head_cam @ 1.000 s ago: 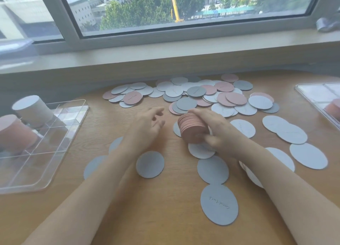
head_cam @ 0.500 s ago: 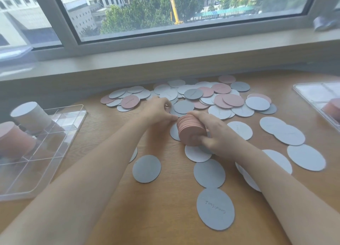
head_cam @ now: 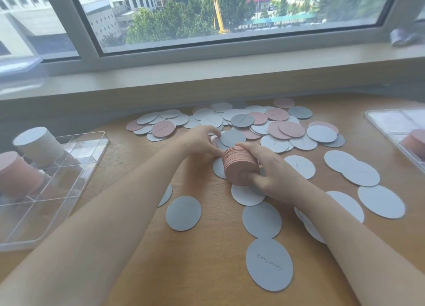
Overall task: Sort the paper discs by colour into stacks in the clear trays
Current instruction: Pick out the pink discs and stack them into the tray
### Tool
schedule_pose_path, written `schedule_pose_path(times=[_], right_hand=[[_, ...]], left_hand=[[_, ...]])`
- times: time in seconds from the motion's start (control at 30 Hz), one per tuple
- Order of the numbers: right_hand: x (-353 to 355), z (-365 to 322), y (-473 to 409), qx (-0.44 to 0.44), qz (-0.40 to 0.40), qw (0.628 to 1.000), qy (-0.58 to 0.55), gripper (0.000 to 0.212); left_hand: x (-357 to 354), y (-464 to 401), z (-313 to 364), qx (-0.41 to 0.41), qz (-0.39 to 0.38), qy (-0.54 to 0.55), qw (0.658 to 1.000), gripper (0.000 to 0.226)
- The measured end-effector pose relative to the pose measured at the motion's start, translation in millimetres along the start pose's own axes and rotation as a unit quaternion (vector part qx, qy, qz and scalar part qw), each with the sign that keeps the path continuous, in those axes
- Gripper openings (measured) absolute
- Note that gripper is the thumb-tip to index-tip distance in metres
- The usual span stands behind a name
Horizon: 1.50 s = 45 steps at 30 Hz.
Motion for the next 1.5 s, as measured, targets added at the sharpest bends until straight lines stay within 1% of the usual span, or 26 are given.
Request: schedule_pose_path(times=[0.1,0.17,0.33,0.4,0.47,0.53,0.6,0.67,0.77,0.93,1.0,1.03,1.1,1.17,1.23,1.27,1.4,1.5], right_hand=[[-0.2,0.3,0.2,-0.001,0.000,1.000,0.000,0.068],[-0.1,0.9,-0.1,-0.003,0.000,1.000,-0.002,0.070],[-0.8,3.0,0.1,-0.003,0.000,1.000,-0.001,0.073],[-1.5,3.4,0.3,-0.007,-0.001,1.000,-0.003,0.074],[-2.0,4.2,0.0,-0.013,-0.001,1.000,-0.008,0.074],[-3.2,5.9,-0.7,-0.014,0.001,1.000,-0.008,0.074],[-3.5,7.3,-0.9,-0.014,0.002,1.000,-0.008,0.074],[-3.3,7.3,0.0,-0.019,0.004,1.000,-0.016,0.074],[-4.1,6.8,0.3,-0.016,0.001,0.999,-0.030,0.075],[-7.2,8.7,-1.9,-0.012,0.006,0.999,-0.038,0.080],[-7.4,9.7,-2.5,-0.016,0.010,0.999,-0.032,0.075],[-7.5,9.5,-2.3,-0.014,0.008,1.000,-0.021,0.069],[-9.4,8.0,-1.9,-0.005,-0.004,1.000,0.017,0.057],[-10.8,6.2,-1.2,-0.010,-0.022,0.998,0.055,0.052],[-11.4,5.1,-1.1,-0.014,-0.034,0.995,0.090,0.059],[-12.0,4.5,-1.4,-0.011,-0.039,0.994,0.104,0.062],[-13.7,-2.6,-4.5,-0.009,-0.058,0.989,0.135,0.074],[-9.3,-9.1,-2.1,-0.017,-0.083,0.990,0.116,0.081]], left_hand=[[-0.1,1.1,-4.3,0.024,0.000,0.016,1.000,0.069],[2.5,5.0,-9.2,0.041,-0.002,0.049,0.998,0.069],[15.2,21.0,-28.6,0.047,0.033,0.155,0.986,0.044],[21.4,32.6,-36.9,0.054,0.071,0.177,0.980,0.039],[27.4,46.0,-45.4,0.060,0.144,0.185,0.970,0.034],[29.5,59.7,-49.2,0.041,0.210,0.204,0.955,0.028],[25.3,72.6,-43.8,-0.003,0.243,0.233,0.942,0.022],[14.0,83.1,-31.0,-0.049,0.234,0.273,0.932,0.019],[-10.2,91.1,-14.2,-0.095,0.181,0.318,0.926,0.024],[-38.0,93.4,-4.1,-0.133,0.093,0.316,0.935,0.032],[-43.5,93.8,-8.6,-0.138,0.054,0.313,0.938,0.035],[-46.3,94.3,-11.3,-0.138,0.031,0.290,0.946,0.043],[-51.6,98.3,-11.2,-0.135,0.002,0.204,0.970,0.070],[-56.7,100.3,-8.4,-0.148,0.025,0.101,0.984,0.089],[-60.5,101.6,-6.5,-0.158,0.062,0.027,0.985,0.092],[-61.5,101.8,-6.7,-0.159,0.075,0.013,0.984,0.093],[-62.3,103.0,-7.8,-0.164,0.102,0.008,0.981,0.092],[-60.2,100.6,-10.9,-0.176,0.125,0.048,0.975,0.083]])
Point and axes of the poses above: each hand's wrist, its own y-axis away from the middle knuckle, its own x-axis out of the back of the hand, z = x × y, the point moved 1 cm from there along -y, towards the middle knuckle, and after that the axes turned 4 degrees about x, right-handed, at the moved point
